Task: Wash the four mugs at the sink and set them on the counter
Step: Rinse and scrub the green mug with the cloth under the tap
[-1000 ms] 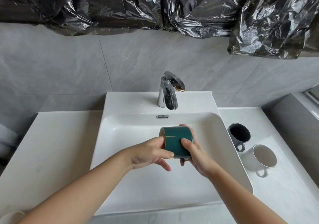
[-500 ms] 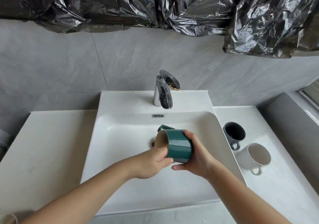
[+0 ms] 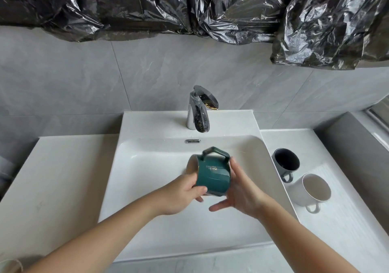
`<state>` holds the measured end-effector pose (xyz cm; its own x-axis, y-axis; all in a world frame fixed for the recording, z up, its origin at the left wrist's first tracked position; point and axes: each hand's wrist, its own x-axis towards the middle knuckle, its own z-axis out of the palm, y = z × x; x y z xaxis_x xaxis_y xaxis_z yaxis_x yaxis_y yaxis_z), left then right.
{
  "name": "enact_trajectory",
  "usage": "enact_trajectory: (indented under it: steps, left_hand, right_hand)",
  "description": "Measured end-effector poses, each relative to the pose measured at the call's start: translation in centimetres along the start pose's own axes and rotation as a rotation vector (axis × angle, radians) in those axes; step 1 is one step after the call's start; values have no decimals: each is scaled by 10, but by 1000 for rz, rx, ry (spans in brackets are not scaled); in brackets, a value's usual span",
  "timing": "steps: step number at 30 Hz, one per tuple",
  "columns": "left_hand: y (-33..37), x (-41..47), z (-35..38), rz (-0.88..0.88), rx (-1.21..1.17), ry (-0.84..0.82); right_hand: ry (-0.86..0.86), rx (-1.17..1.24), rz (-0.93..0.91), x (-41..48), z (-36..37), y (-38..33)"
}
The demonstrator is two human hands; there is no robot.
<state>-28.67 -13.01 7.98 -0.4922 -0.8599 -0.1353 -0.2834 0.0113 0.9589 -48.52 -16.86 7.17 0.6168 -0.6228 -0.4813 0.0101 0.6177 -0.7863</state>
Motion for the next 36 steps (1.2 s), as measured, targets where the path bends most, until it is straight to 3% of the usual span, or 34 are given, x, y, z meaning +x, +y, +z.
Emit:
enact_trajectory:
  steps: [3,6,8,11,14,18,22,24,27,30,33,34,36]
  left_hand:
    - [-2,0,-2,138,464,-51]
    - [-2,-3,0,182,739,-99]
    - [-1,-4,3,194,779,-118]
    - [-1,2,9,46,533,-167]
    - [-2,7,13,-167,68,-210]
    - [8,6,10,-190,-624,-225]
    - [6,7,6,-192,-965,-215]
    - [5,10,10,-230,-856,-107]
    - [-2,14,15,-274,-537,65]
    - [-6,10,11,-108,116,44]
    - [-1,6,10,121,594,-47]
    - [0,6,11,158,667,-54]
    - [2,7,14,151,591,-41]
  right_hand:
    - [-51,267,208,0,-7,-5]
    - [-57,280,313,-1,-6,-9]
    - [-33,278,342,-1,-3,-9]
    - [69,269,268,4,0,0]
    - [158,220,82,8,4,11]
    - [186,126,-199,9,1,20]
    - [234,-225,-449,6,-4,30]
    - [238,-258,-448,6,-4,32]
    - [183,-163,-234,7,-5,27]
    - [72,101,51,6,-14,18]
    - [84,299,125,5,-12,9]
    - [112,318,118,6,-7,6]
    - [181,296,57,8,0,4]
